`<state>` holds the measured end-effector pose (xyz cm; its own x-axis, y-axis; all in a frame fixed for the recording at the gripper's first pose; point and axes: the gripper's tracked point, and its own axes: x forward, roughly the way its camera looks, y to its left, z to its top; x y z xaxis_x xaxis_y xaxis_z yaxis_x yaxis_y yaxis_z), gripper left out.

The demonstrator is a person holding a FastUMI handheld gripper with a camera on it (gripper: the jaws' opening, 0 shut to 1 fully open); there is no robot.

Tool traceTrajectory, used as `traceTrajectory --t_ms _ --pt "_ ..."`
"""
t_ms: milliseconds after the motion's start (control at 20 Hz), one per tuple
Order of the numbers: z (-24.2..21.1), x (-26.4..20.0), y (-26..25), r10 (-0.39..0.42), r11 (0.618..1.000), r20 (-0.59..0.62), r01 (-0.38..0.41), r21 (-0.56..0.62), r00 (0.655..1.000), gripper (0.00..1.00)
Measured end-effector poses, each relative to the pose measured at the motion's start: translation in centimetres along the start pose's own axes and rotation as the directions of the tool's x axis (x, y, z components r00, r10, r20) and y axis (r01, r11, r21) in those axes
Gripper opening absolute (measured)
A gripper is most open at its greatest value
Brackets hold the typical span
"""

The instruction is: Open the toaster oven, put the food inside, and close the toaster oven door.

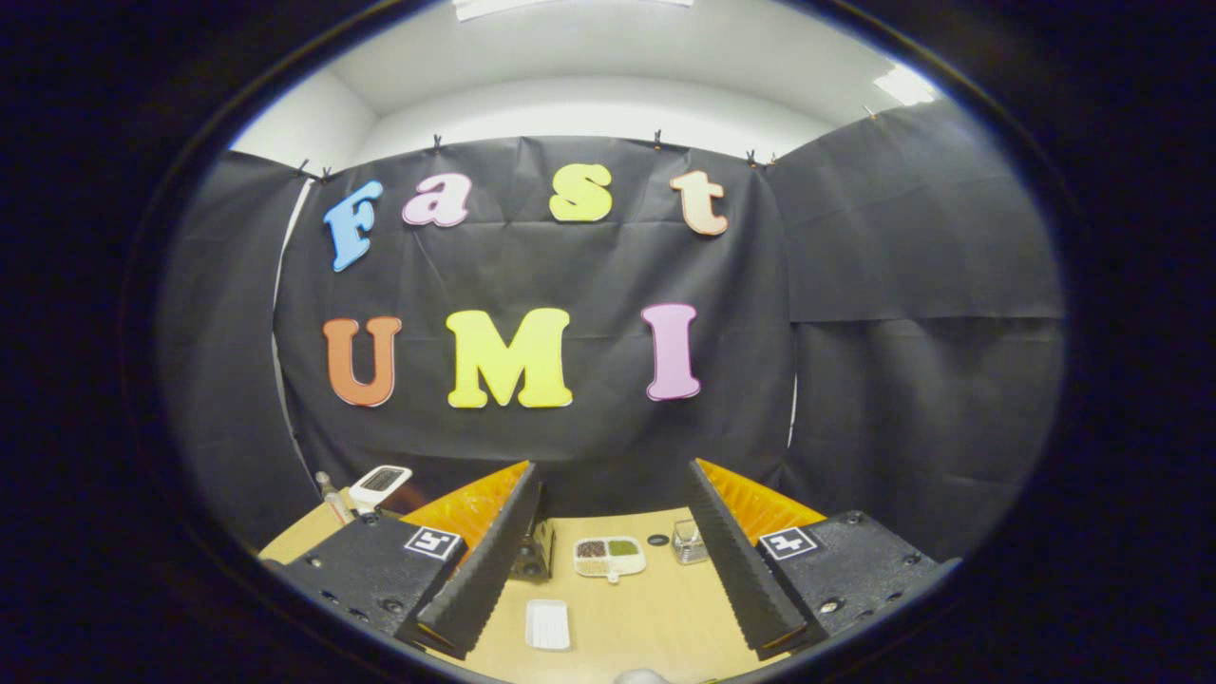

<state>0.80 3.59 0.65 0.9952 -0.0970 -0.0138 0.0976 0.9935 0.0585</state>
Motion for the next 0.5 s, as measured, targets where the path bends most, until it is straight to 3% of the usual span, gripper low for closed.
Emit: traceTrajectory --t_ms 500 --pt "-0.9 -0.8 -1.1 0.059 0.998 0.002 -0.059 -0.026 0.998 0.99"
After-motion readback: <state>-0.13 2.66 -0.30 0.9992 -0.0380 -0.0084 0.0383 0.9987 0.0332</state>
